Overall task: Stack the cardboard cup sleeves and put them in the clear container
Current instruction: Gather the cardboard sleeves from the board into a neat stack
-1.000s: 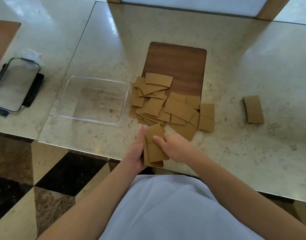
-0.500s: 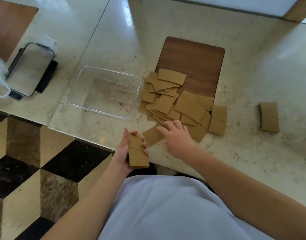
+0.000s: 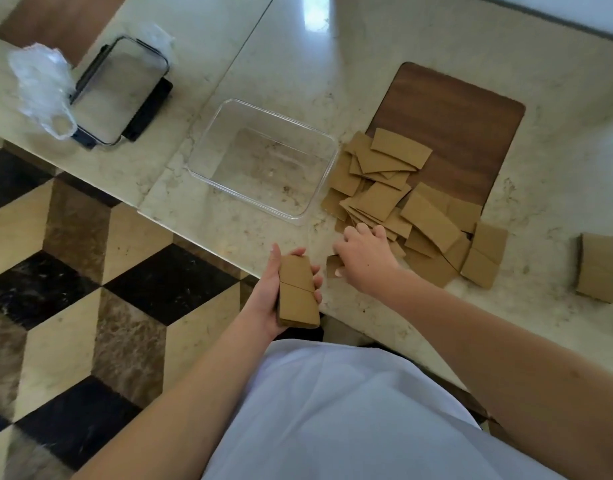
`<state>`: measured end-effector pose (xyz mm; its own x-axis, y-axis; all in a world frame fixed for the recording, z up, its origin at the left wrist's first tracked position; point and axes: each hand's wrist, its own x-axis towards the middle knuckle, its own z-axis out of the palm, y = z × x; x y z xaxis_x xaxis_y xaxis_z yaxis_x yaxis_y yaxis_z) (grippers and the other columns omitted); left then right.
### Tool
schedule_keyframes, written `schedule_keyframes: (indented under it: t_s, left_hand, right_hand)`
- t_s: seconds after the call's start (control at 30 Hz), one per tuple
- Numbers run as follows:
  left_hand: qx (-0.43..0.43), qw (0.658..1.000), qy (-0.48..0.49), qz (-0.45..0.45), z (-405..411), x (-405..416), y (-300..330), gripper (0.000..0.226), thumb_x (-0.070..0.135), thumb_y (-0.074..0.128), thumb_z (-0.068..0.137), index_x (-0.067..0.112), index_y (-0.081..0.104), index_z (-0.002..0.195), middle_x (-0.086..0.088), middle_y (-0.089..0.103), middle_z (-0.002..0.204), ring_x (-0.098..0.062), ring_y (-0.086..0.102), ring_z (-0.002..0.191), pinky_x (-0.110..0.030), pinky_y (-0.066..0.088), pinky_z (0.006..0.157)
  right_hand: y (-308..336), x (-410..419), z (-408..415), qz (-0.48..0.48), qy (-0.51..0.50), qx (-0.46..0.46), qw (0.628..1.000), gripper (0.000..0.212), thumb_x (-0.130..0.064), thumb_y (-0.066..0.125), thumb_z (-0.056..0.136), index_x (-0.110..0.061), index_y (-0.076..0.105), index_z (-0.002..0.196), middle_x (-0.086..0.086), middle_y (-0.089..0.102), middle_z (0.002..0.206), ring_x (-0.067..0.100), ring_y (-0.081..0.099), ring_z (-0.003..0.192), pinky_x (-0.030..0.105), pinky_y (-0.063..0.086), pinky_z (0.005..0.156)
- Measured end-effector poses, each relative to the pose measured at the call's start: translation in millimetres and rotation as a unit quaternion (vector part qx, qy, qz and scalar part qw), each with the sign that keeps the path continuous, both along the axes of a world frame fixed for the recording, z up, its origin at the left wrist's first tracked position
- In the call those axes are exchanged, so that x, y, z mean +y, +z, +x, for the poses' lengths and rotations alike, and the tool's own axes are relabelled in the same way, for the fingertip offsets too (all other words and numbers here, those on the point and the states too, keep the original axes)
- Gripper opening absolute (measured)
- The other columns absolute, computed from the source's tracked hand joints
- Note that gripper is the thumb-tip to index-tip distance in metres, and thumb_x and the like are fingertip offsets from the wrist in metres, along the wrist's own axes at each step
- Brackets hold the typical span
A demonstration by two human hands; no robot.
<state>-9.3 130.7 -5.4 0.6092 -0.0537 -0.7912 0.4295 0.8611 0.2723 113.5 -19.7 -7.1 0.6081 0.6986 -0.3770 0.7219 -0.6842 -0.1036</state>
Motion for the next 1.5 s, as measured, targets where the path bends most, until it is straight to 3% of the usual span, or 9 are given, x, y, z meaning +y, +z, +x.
schedule_keyframes:
  t_s: [0.23,0.33,0.5,0.63,0.7,0.8,0.93,1.1,1.5]
  left_hand:
    - [0.042,0.999,-0.016,0.000,8.8,-7.6,-2.6,0.055,0.065,0.060,0.093,0.018,0.060,0.122,-0.017,0.070,0.091,-0.028,0.067,0.074,-0.037,0.057,0.062]
    - [0.048,0.998,-0.038,0.025,15.1,-16.1,-2.3,0.052,0.063,0.062,0.092,0.018,0.059,0.119,-0.015,0.068,0.089,-0.027,0.067,0.071,-0.036,0.056,0.059]
    - [0.046,0.994,-0.069,0.074,25.3,-30.3,1.2,0.051,0.062,0.061,0.093,0.018,0.061,0.120,-0.015,0.065,0.091,-0.026,0.068,0.065,-0.037,0.057,0.054]
    - [0.050,0.992,-0.084,0.076,27.7,-37.7,2.5,0.051,0.064,0.060,0.093,0.019,0.062,0.118,-0.015,0.065,0.094,-0.027,0.067,0.068,-0.037,0.057,0.055]
    - [0.054,0.992,-0.088,0.077,26.5,-40.1,2.3,0.050,0.063,0.059,0.094,0.019,0.062,0.117,-0.017,0.066,0.094,-0.029,0.067,0.069,-0.037,0.057,0.056]
    - [0.057,0.992,-0.084,0.080,24.5,-40.7,2.6,0.048,0.061,0.059,0.096,0.019,0.060,0.117,-0.017,0.065,0.092,-0.027,0.065,0.065,-0.036,0.056,0.057]
    - [0.059,0.993,-0.073,0.074,27.5,-39.6,5.8,0.048,0.060,0.056,0.098,0.019,0.058,0.122,-0.019,0.061,0.109,-0.028,0.063,0.070,-0.036,0.056,0.058]
    - [0.075,0.991,-0.106,0.035,29.2,-33.5,12.6,0.073,0.071,0.050,0.095,0.012,0.064,0.135,-0.021,0.071,0.129,-0.037,0.070,0.104,-0.044,0.060,0.073]
    - [0.061,0.992,-0.106,0.010,35.5,-36.1,13.0,0.087,0.081,0.036,0.093,0.008,0.065,0.130,-0.020,0.075,0.108,-0.035,0.074,0.088,-0.041,0.062,0.065]
  right_hand:
    - [27.1,-32.7,6.2,0.236,-0.125,0.043,0.963,0.031,-0.038,0.057,0.103,-0.011,0.061,0.088,0.001,0.060,0.079,0.021,0.056,0.069,0.041,0.050,0.063]
    - [35.3,-42.4,-3.1,0.279,-0.235,0.062,0.929,0.034,-0.038,0.059,0.103,-0.015,0.055,0.079,-0.004,0.057,0.062,0.010,0.053,0.049,0.026,0.046,0.047]
    - [36.8,-55.4,-11.4,0.358,-0.533,0.350,0.682,0.028,-0.034,0.062,0.103,-0.007,0.065,0.094,-0.001,0.051,0.063,0.008,0.044,0.043,0.025,0.040,0.047]
    - [33.6,-63.8,-20.0,0.370,-0.560,0.385,0.633,0.026,-0.033,0.059,0.104,-0.007,0.060,0.104,0.004,0.050,0.067,0.010,0.044,0.044,0.023,0.039,0.042]
    - [34.3,-67.3,-24.2,0.380,-0.554,0.354,0.651,0.022,-0.032,0.059,0.105,-0.010,0.056,0.107,0.005,0.058,0.067,0.012,0.052,0.043,0.024,0.043,0.041]
    - [39.3,-71.1,-32.9,0.402,-0.470,0.239,0.748,0.014,-0.025,0.064,0.102,-0.024,0.051,0.098,-0.001,0.069,0.081,0.009,0.069,0.055,0.024,0.055,0.046]
    - [46.5,-70.4,-47.6,0.426,-0.184,0.066,0.884,0.013,-0.006,0.070,0.094,-0.013,0.062,0.086,0.001,0.076,0.098,0.014,0.074,0.075,0.035,0.062,0.061]
    - [46.4,-65.7,-54.9,0.469,-0.022,0.025,0.883,0.024,0.024,0.069,0.073,0.004,0.056,0.069,0.020,0.075,0.109,0.033,0.073,0.077,0.038,0.059,0.055]
    - [51.5,-61.2,-57.8,0.443,-0.017,0.059,0.895,0.023,0.023,0.070,0.068,0.004,0.056,0.069,0.016,0.076,0.110,0.031,0.066,0.066,0.038,0.054,0.047]
